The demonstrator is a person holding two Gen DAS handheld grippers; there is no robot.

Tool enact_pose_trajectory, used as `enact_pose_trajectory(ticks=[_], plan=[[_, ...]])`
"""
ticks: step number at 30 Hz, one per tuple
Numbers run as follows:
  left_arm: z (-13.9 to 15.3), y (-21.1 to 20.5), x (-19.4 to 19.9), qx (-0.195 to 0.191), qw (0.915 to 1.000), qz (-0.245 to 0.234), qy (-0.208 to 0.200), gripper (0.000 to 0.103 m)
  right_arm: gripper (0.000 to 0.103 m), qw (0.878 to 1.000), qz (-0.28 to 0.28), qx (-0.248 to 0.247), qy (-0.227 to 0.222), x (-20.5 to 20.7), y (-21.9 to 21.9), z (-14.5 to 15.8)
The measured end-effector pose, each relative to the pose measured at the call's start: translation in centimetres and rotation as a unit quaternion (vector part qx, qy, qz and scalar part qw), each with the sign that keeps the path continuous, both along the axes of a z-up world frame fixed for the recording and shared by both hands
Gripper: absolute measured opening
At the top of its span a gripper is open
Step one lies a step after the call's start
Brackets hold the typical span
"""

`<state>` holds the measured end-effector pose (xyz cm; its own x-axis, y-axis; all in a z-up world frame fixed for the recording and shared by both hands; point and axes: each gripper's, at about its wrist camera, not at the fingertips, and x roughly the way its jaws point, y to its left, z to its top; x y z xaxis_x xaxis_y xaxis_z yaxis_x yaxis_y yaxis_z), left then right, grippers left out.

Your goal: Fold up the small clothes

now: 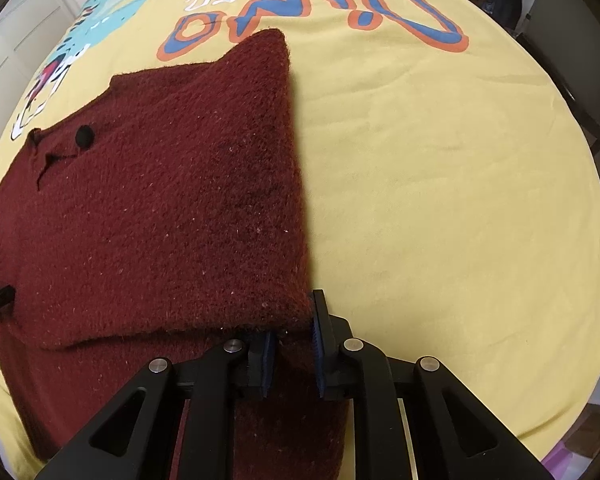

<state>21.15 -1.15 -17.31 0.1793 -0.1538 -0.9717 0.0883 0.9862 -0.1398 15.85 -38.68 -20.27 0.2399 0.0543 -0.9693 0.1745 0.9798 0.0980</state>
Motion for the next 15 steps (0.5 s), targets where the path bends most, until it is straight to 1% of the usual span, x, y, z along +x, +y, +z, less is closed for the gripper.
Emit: enact_pose_trajectory(ticks=[1,2,5,6,7,9,10,11,12,13,14,15], plan=[[0.0,0.6,0.1,0.003,1.0000,0.005,0.002,0.064,0.018,1.000,0.001,-0.002,0.001,0.0,0.1,0.0],[0.0,1.0,0.2,0.005,1.0000,0.008,0.004,0.067,0.018,1.000,0.002,-0.004,0.001,-0.4,0.1,0.1],[0.2,2.2,0.5,0.005,0.9998,0.012,0.012,0.070,0.018,1.000,0.005,-0.012,0.006,-0.5,0.4,0.4],[0.4,2.8,0.6,0.006,0.9998,0.014,0.012,0.076,0.019,1.000,0.006,-0.015,0.006,-0.6,0.5,0.5],[0.6,3.4,0.6,0.007,0.9998,0.016,0.010,0.087,0.022,1.000,0.007,-0.019,0.007,-0.8,0.6,0.8],[1.4,4.5,1.1,0.006,0.9998,0.019,0.002,0.095,0.026,1.000,0.008,-0.027,0.005,-1.0,0.7,1.2],[1.9,4.8,1.3,0.006,0.9998,0.020,-0.002,0.095,0.029,0.999,0.008,-0.030,0.003,-1.2,0.8,1.5],[2.4,5.1,1.6,0.004,0.9997,0.022,-0.006,0.095,0.034,0.999,0.008,-0.035,0.000,-1.4,1.0,1.9],[2.8,5.6,2.1,0.000,0.9997,0.022,-0.008,0.099,0.038,0.999,0.010,-0.038,-0.003,-1.6,0.8,2.3],[3.2,5.8,2.6,-0.004,0.9997,0.023,-0.012,0.102,0.047,0.999,0.012,-0.042,-0.006,-1.8,1.0,2.7],[3.5,6.0,3.2,-0.009,0.9995,0.026,-0.018,0.102,0.054,0.999,0.014,-0.046,-0.008,-2.0,1.1,3.1],[3.8,5.5,3.2,-0.009,0.9994,0.027,-0.019,0.102,0.055,0.999,0.016,-0.047,-0.010,-2.2,1.3,3.4]])
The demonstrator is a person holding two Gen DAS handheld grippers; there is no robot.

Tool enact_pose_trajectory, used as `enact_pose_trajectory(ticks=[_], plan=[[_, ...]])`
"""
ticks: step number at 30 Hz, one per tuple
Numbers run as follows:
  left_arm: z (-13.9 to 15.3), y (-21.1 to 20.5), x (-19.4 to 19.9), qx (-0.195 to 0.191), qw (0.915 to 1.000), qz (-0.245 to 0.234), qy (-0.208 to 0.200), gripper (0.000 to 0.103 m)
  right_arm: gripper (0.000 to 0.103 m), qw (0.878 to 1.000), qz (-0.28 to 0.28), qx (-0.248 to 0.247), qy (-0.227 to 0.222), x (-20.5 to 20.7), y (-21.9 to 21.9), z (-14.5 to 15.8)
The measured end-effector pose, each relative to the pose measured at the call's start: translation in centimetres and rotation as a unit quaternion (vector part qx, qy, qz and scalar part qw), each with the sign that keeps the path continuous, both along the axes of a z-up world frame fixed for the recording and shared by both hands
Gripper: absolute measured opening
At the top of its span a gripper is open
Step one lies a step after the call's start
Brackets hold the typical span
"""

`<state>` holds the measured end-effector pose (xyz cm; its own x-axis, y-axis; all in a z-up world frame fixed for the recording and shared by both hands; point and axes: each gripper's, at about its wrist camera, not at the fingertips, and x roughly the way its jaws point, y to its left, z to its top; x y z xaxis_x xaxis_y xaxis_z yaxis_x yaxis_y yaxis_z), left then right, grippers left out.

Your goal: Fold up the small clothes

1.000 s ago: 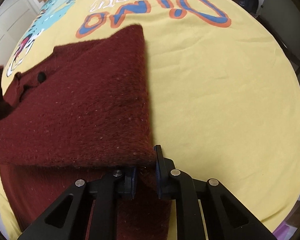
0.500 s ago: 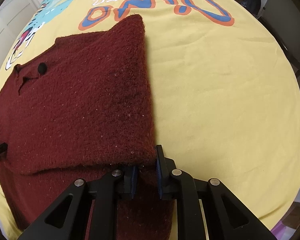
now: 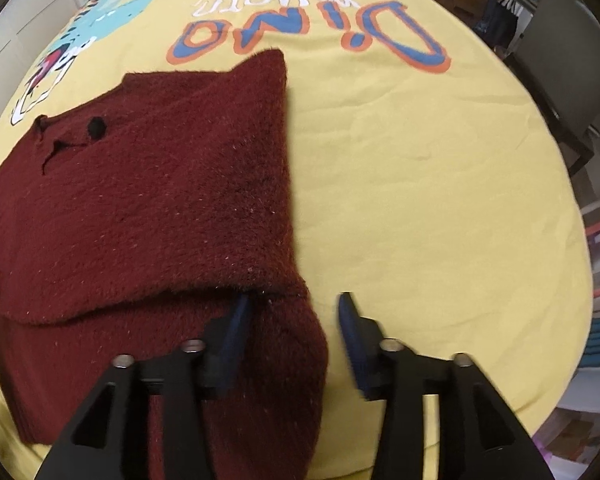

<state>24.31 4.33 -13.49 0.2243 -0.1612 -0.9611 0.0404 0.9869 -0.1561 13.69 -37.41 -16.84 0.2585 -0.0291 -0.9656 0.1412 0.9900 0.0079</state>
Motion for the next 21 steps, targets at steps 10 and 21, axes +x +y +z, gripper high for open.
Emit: enact_pose_trajectory(ticks=[10,21], plan=[[-5.8,-2.6,1.3,0.007,0.9994,0.010,0.031,0.101,0.057,1.000,0.000,-0.003,0.014,-2.3,-0.6,0.2],[-4.7,-6.7,1.4,0.032,0.9982,-0.049,-0.010,0.011,0.057,1.000,-0.012,0.013,0.007,-1.6,-1.0,0.9]])
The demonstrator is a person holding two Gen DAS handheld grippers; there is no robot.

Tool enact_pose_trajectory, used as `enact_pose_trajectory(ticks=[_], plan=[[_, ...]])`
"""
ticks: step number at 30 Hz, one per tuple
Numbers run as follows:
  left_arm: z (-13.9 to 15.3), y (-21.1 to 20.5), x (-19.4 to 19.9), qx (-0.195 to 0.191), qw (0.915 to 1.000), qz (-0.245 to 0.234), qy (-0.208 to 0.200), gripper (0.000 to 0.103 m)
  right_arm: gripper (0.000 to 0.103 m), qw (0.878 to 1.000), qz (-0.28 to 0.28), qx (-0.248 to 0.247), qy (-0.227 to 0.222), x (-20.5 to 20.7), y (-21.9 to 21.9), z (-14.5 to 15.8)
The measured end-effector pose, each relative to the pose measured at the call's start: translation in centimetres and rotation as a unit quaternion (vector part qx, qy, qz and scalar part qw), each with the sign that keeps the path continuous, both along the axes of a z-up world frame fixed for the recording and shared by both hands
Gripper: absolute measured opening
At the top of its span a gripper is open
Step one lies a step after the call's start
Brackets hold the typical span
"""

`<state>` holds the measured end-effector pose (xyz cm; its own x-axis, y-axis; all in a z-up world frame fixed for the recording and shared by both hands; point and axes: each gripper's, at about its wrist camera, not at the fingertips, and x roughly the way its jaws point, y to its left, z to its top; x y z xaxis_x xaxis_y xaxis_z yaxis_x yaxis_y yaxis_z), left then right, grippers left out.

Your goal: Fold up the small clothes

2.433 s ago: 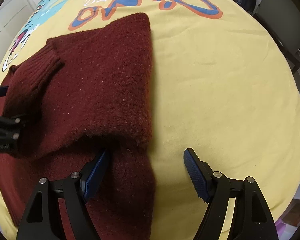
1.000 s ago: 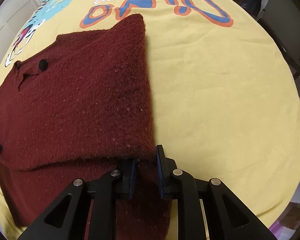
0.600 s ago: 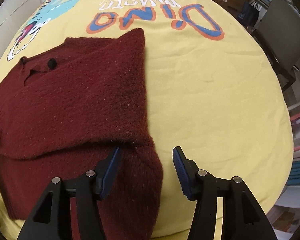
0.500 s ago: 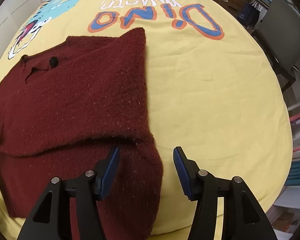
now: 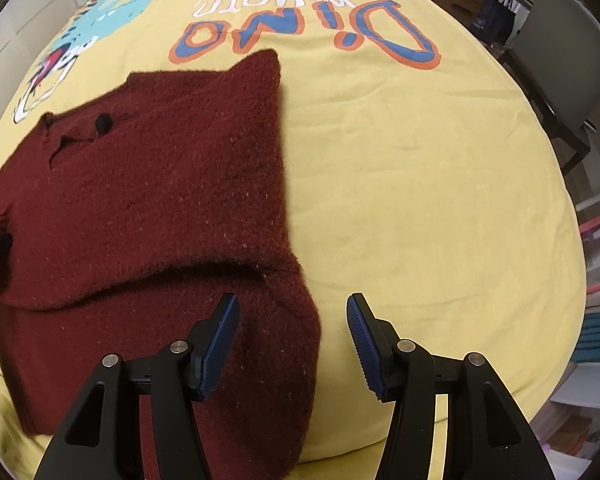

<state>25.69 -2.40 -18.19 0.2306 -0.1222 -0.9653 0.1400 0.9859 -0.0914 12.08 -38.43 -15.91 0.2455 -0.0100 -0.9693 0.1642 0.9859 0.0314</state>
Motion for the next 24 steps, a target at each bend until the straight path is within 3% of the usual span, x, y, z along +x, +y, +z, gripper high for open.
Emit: enact_pose_trajectory(ticks=[5,11,14,18,19,20,21,22,24], plan=[[2.9,-1.6,0.7,0.012,0.9987,-0.019,-0.046,0.010,0.061,0.999,-0.014,0.025,-0.014,1.5,-0.9,1.2],[8.0,-1.4,2.1,0.017,0.9928,-0.027,-0.116,0.010,0.068,0.998,-0.028,0.051,-0.026,6.8,-1.9,1.0],[8.5,-0.8,2.2,0.028,0.9909,-0.025,-0.130,0.010,0.068,0.997,-0.029,0.066,-0.022,9.5,-1.8,-0.1],[6.8,0.3,3.3,0.028,0.9924,-0.020,-0.118,0.010,0.068,0.996,-0.026,0.088,-0.001,11.7,-1.1,-2.4],[6.5,0.7,3.4,0.029,0.9928,-0.019,-0.115,0.010,0.064,0.995,-0.029,0.093,0.002,11.8,-1.0,-2.9],[6.8,1.4,3.2,0.029,0.9932,-0.018,-0.112,0.010,0.040,0.994,-0.029,0.101,0.002,11.9,-1.0,-3.2],[7.3,2.5,2.8,0.029,0.9936,-0.016,-0.108,0.010,0.025,0.993,-0.032,0.112,0.002,11.8,-1.0,-3.4],[8.7,4.1,2.1,0.029,0.9939,-0.015,-0.105,0.010,0.024,0.993,-0.038,0.113,-0.003,11.6,-1.2,-3.4],[8.1,4.5,2.1,0.032,0.9946,-0.015,-0.098,0.010,0.020,0.994,-0.041,0.099,-0.015,11.2,-1.3,-2.7]])
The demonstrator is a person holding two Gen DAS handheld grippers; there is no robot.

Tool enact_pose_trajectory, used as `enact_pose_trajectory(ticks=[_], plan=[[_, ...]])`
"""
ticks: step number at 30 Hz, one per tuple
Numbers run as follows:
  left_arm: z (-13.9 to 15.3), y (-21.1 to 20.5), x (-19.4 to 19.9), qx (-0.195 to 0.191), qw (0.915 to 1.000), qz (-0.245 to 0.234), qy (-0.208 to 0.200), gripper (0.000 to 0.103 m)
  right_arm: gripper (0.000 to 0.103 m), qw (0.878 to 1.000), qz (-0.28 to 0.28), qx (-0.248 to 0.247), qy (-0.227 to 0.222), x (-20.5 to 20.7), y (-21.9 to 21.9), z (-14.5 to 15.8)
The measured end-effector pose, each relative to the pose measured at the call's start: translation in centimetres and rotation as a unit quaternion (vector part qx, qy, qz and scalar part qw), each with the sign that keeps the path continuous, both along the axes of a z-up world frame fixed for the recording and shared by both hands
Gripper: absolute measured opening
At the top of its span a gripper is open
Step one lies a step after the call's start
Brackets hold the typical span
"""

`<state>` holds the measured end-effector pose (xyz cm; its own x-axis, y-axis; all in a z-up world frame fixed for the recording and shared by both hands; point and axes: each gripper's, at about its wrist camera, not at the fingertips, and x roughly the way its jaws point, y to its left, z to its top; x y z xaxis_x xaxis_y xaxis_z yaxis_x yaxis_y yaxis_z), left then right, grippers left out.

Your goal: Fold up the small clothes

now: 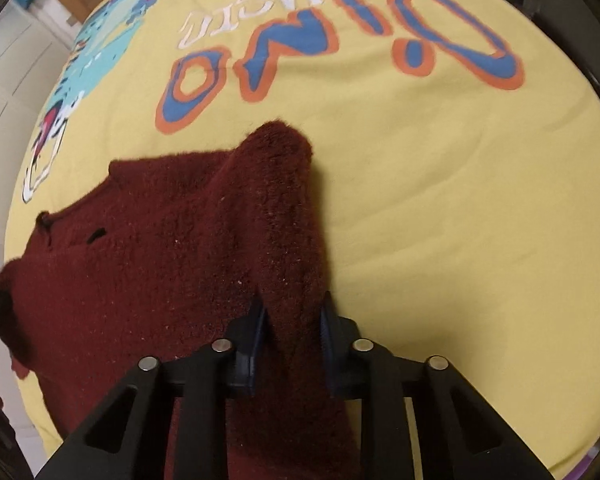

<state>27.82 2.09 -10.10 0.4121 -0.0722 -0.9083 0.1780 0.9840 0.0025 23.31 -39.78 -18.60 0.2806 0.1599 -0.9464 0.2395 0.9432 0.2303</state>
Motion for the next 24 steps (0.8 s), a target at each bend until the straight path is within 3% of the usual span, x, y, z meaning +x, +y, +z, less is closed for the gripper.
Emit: enact_pose_trajectory(ticks=[5,10,15,17,18,20,21,22,23,24], plan=[[-1.1,-0.2,-0.2,-0.002,0.9999,-0.008,0.008,0.010,0.018,0.999,-0.006,-0.044,-0.029,-1.2,-0.3,2.1],[-3.4,-0.7,-0.5,0.018,0.9995,-0.019,0.020,0.011,0.018,0.997,-0.002,-0.075,-0.004,-1.0,0.2,-0.1],[-5.7,-0.6,-0.4,0.041,0.9987,-0.024,0.016,0.016,0.021,0.998,-0.011,-0.059,-0.009,-1.0,0.2,-0.4],[-5.4,-0.5,-0.4,0.046,0.9986,-0.025,0.007,0.020,0.028,0.998,-0.015,-0.053,-0.018,-1.3,0.0,0.3],[-5.3,-0.5,-0.5,0.049,0.9985,-0.025,0.008,0.026,0.030,0.998,-0.017,-0.054,-0.024,-1.5,0.0,0.8],[-5.0,-0.2,-0.3,0.055,0.9982,-0.016,0.017,0.035,0.045,0.997,-0.017,-0.059,-0.036,-2.0,0.2,2.1],[-4.8,0.1,-0.3,0.055,0.9982,-0.009,0.021,0.044,0.053,0.997,-0.015,-0.062,-0.042,-2.2,0.4,2.7],[-4.5,0.3,-0.3,0.054,0.9983,-0.002,0.023,0.059,0.067,0.997,-0.009,-0.065,-0.052,-2.5,0.8,3.6],[-3.9,0.5,-0.3,0.045,0.9988,0.001,0.021,0.066,0.077,0.996,-0.002,-0.067,-0.062,-2.8,1.3,4.3],[-3.3,0.8,-0.4,0.033,0.9993,0.003,0.016,0.081,0.079,0.995,0.005,-0.070,-0.070,-3.1,1.8,4.9]])
